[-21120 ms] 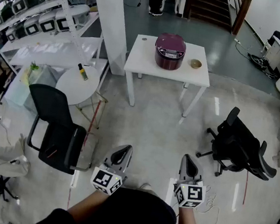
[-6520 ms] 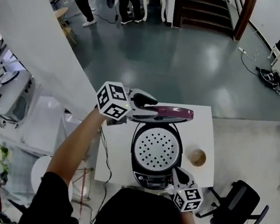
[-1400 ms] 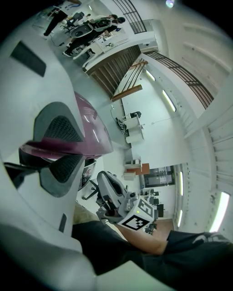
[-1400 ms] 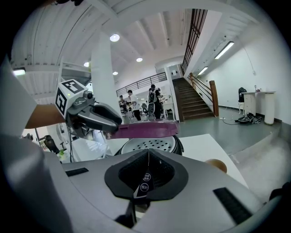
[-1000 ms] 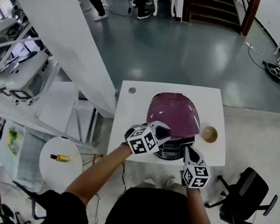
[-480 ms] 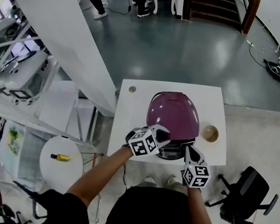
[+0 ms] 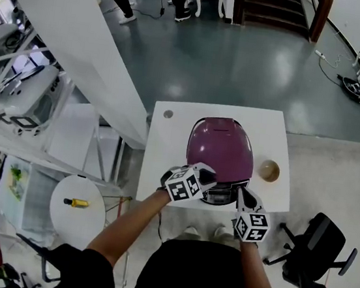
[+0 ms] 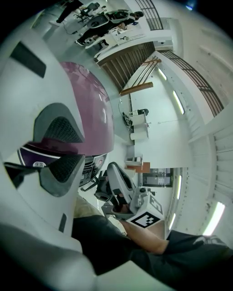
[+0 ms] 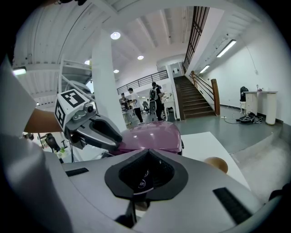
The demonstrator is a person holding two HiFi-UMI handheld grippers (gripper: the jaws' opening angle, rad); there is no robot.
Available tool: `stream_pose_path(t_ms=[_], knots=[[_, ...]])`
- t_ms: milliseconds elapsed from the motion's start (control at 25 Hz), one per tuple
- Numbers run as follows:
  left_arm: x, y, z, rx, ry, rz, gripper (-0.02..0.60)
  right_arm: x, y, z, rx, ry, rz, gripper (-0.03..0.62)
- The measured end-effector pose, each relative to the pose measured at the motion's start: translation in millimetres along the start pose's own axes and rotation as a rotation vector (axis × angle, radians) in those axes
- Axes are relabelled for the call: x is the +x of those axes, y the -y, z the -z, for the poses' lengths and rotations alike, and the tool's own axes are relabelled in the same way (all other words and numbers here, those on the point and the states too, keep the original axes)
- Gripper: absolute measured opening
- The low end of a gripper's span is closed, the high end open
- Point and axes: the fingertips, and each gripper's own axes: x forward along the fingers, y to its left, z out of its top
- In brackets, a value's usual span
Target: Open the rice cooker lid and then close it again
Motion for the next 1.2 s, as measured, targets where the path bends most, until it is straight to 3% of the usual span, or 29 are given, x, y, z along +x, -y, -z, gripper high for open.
stream_pose_path(t_ms=[1000, 1200], knots=[[14, -5, 14, -0.057, -0.054, 0.009, 0.008, 11, 7, -1, 0.011, -0.001, 0.022, 0.0], [16, -2, 13, -0.011, -0.041, 0.003, 0.005, 14, 5, -4, 0.005, 0.005, 0.015, 0.0]])
